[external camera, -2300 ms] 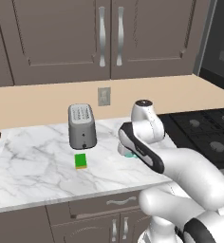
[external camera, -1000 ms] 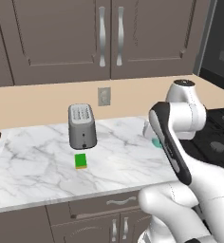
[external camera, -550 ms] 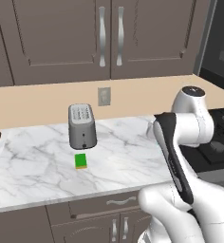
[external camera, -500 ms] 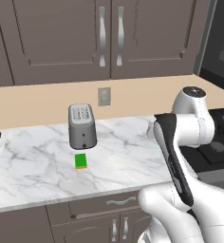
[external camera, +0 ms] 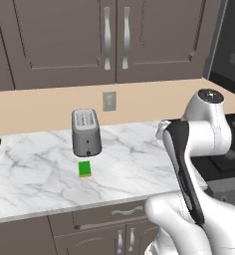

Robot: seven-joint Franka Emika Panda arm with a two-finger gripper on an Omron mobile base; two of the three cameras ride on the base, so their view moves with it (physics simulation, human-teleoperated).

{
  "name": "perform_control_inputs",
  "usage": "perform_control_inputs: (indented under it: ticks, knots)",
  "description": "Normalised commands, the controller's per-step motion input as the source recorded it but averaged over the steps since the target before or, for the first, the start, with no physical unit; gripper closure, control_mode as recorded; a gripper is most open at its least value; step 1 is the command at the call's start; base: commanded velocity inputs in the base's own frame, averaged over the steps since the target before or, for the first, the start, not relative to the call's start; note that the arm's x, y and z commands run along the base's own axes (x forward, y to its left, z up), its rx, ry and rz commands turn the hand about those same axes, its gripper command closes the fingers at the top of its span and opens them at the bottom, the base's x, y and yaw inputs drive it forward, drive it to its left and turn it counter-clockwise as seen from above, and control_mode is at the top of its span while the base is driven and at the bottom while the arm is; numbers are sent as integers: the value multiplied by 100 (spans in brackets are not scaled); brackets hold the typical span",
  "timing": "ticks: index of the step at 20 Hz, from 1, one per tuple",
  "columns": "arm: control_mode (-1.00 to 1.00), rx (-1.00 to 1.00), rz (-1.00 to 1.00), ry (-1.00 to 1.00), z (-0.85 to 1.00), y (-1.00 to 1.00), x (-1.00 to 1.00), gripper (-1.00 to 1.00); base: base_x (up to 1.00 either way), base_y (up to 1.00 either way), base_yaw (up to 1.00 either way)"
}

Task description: Pick the mug from the counter and place it inside the microwave. Then close the microwave.

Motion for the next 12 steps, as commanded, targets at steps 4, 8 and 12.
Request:
perform_control_inputs:
  ticks: [4, 8, 12]
  knots:
    - [-100, 3, 0, 0, 32, 0, -19, 100, 0, 0, 0]
    - [-100, 2, 1, 0, 22, 0, -4, 100, 0, 0, 0]
    - [-100, 0, 5, 0, 13, 0, 0, 100, 0, 0, 0]
